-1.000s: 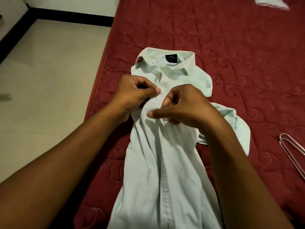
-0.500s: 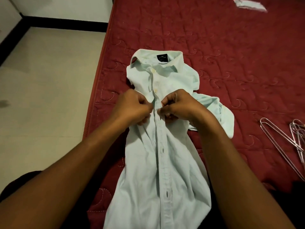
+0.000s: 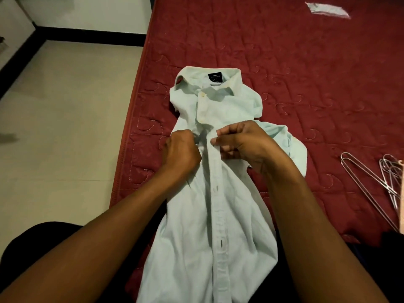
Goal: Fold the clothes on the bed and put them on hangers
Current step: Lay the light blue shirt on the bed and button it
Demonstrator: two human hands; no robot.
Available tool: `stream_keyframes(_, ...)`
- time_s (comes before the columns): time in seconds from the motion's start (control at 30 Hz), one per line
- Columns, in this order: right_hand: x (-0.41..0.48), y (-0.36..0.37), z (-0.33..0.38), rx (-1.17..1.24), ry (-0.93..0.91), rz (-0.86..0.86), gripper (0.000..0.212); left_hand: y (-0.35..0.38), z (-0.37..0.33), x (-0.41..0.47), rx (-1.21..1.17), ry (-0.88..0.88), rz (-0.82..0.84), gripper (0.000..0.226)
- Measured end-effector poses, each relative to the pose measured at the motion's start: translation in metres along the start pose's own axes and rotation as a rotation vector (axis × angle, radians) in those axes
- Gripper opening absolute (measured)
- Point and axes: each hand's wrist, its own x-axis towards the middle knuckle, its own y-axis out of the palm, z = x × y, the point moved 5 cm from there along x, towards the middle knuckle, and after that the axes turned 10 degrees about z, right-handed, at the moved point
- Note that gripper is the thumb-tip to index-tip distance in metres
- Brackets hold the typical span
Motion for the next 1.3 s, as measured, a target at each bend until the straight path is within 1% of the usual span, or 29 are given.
stream_keyframes(0.1,-0.005,0.012,0.014,0.111,-0.062,-0.005,0.015,-0.038,0.0,-0.007,-0.262,0.014,0.141,0.012)
stream_keyframes(0.17,-0.007,0.02,0.021,0.202,-0.115,0.013,0.012,-0.069,-0.001,-0.02,-0.55,-0.037,0.206,0.01)
stream_keyframes(0.2,-0.009,0.024,0.022,0.258,-0.137,0.021,0.01,-0.083,-0.001,-0.028,-0.704,-0.047,0.218,0.006)
stream_keyframes(0.23,-0.011,0.028,0.021,0.304,-0.153,0.024,0.01,-0.093,0.0,-0.034,-0.795,-0.033,0.207,0.006)
stream_keyframes(0.27,-0.012,0.031,0.017,0.325,-0.163,0.02,0.011,-0.098,0.001,-0.039,-0.81,-0.008,0.19,0.009)
stream_keyframes(0.3,-0.013,0.034,0.01,0.315,-0.165,0.006,0.014,-0.098,0.003,-0.043,-0.765,0.011,0.184,0.012)
stream_keyframes(0.4,-0.013,0.041,-0.013,0.203,-0.145,-0.04,0.022,-0.075,0.008,-0.048,-0.557,0.024,0.276,0.013)
stream_keyframes(0.47,-0.012,0.04,-0.016,0.16,-0.141,-0.039,0.028,-0.064,0.011,-0.046,-0.536,0.034,0.303,0.012)
stream_keyframes(0.53,-0.012,0.037,-0.007,0.154,-0.165,-0.042,0.032,-0.063,0.012,-0.043,-0.55,0.049,0.242,0.007)
stream_keyframes(0.6,-0.015,0.03,0.004,0.14,-0.207,-0.083,0.032,-0.066,0.013,-0.042,-0.553,0.051,0.184,0.009)
stream_keyframes(0.7,-0.021,0.019,0.014,0.004,-0.278,-0.208,0.027,-0.068,0.017,-0.042,-0.663,-0.008,0.154,0.012)
stream_keyframes(0.8,-0.023,0.02,0.016,-0.075,-0.343,-0.278,0.024,-0.072,0.024,-0.042,-0.776,-0.079,0.117,0.008)
stream_keyframes(0.87,-0.023,0.026,0.014,-0.112,-0.365,-0.314,0.028,-0.072,0.026,-0.042,-0.773,-0.095,0.123,0.007)
stream_keyframes(0.93,-0.022,0.034,0.011,-0.164,-0.362,-0.338,0.035,-0.07,0.027,-0.042,-0.799,-0.111,0.166,0.008)
stream_keyframes(1.0,-0.02,0.041,0.008,-0.163,-0.36,-0.342,0.038,-0.065,0.027,-0.042,-0.873,-0.132,0.211,0.009)
stream_keyframes(1.07,-0.018,0.044,0.005,-0.153,-0.362,-0.337,0.037,-0.061,0.024,-0.043,-0.943,-0.132,0.232,0.011)
stream_keyframes(1.17,-0.014,0.045,0.003,-0.114,-0.351,-0.291,0.035,-0.06,0.021,-0.043,-0.996,-0.141,0.236,0.015)
stream_keyframes(1.3,-0.011,0.041,0.0,-0.02,-0.328,-0.257,0.036,-0.058,0.021,-0.044,-1.045,-0.176,0.27,0.015)
